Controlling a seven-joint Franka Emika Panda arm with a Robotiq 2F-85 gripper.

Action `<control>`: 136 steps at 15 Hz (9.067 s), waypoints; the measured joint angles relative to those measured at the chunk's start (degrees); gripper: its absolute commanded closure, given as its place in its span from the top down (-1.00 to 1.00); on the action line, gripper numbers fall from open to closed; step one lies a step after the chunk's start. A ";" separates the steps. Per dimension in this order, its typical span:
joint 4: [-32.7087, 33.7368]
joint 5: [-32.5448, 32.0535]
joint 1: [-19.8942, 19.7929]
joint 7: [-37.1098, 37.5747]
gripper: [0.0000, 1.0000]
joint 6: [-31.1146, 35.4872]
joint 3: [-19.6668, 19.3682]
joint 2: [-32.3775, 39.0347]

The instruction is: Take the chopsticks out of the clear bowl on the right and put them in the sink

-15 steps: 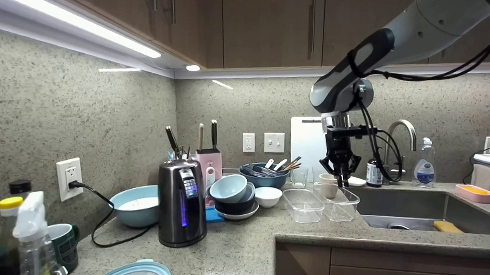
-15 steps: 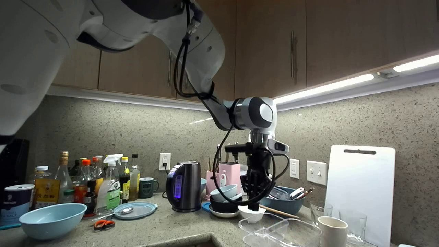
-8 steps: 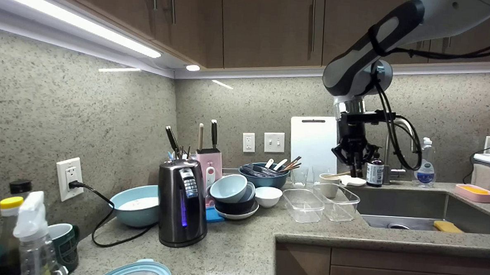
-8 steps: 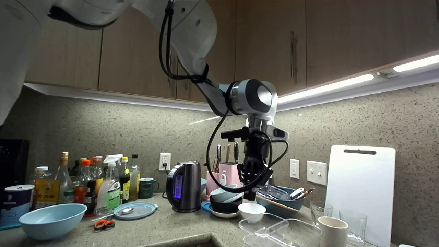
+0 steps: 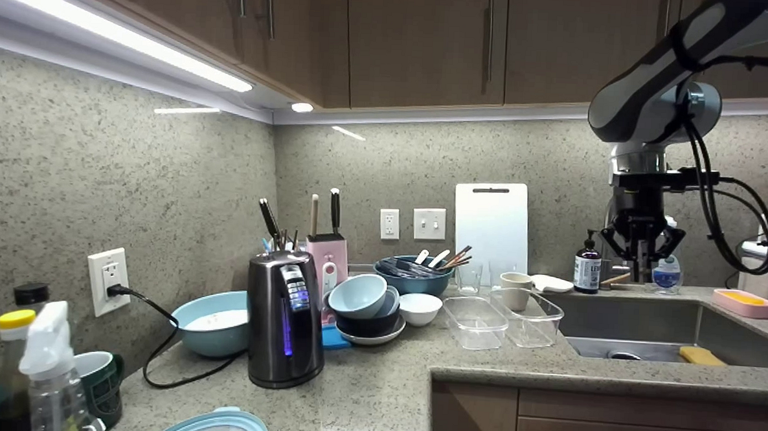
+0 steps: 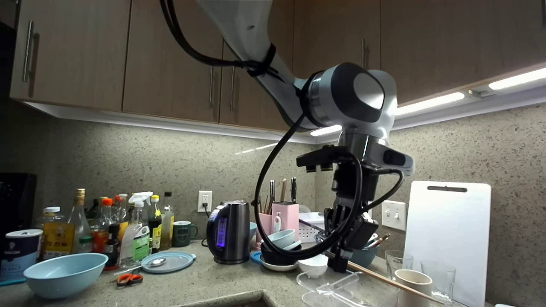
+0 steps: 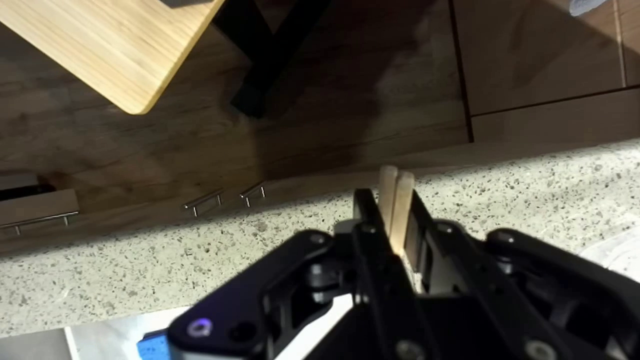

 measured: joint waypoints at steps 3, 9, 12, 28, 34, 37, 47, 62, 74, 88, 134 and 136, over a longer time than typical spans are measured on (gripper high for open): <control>0.35 0.01 0.48 0.00 -0.92 0.00 0.93 0.61; 1.82 0.59 -0.86 -0.55 -0.92 0.63 -0.61 2.33; 5.18 4.18 -5.25 -4.60 -0.92 0.59 -5.40 5.76; 26.70 19.50 -17.12 -14.14 -0.92 -1.52 -6.81 30.09; 41.55 19.92 -21.43 -8.99 -0.92 -6.10 -2.37 42.60; 47.60 19.92 -21.62 -3.91 -0.92 -7.66 -0.14 46.65; 51.24 15.43 -15.13 7.53 -0.92 0.30 -1.84 49.78; 53.46 11.52 -15.06 3.01 -0.92 -2.55 -1.55 54.83; 54.20 7.73 -6.57 4.21 -0.92 -1.96 -1.84 58.38; 57.91 5.70 -8.17 4.45 1.00 -6.90 -2.98 57.48; 15.76 -7.60 5.41 -0.15 1.00 -0.36 0.40 12.74; 15.76 -7.60 5.41 -0.15 1.00 -0.36 0.40 12.74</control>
